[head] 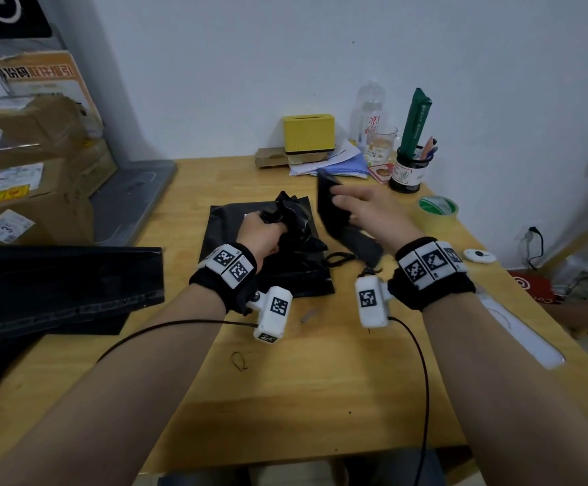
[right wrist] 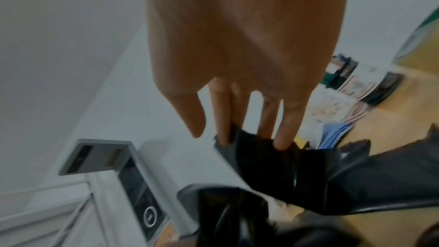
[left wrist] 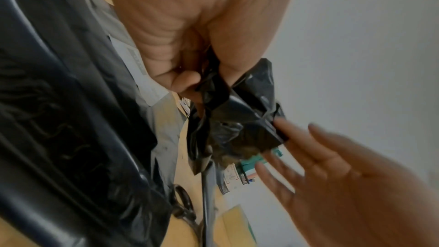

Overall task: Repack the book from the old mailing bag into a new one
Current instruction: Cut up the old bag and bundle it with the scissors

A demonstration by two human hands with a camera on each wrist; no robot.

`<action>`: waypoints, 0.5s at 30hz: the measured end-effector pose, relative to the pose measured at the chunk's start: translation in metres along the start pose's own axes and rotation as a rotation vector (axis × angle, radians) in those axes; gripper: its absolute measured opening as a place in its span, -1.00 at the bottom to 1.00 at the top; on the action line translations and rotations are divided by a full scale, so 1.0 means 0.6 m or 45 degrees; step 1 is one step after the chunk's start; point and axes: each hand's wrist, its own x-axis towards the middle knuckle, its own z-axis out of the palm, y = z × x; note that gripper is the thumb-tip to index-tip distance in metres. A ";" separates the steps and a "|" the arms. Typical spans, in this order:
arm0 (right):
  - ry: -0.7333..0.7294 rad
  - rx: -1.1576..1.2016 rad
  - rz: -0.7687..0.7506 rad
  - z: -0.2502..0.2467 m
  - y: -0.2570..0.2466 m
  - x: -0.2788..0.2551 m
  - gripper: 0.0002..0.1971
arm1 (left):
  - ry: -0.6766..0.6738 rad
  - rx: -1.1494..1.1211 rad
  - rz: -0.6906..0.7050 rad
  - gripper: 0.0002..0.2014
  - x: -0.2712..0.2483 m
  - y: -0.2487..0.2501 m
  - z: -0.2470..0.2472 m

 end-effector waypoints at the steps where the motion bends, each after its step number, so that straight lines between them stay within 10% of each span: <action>1: -0.075 0.038 -0.047 0.014 -0.010 -0.005 -0.73 | 0.012 -0.026 0.025 -0.86 -0.001 0.001 -0.001; 10: -0.189 0.067 -0.097 0.057 -0.023 -0.009 -0.71 | -0.318 -0.468 -0.056 -0.58 -0.041 0.026 -0.015; 15: -0.205 0.114 0.002 0.033 -0.017 -0.015 -0.79 | -0.129 -0.260 0.020 -0.72 -0.037 0.016 -0.009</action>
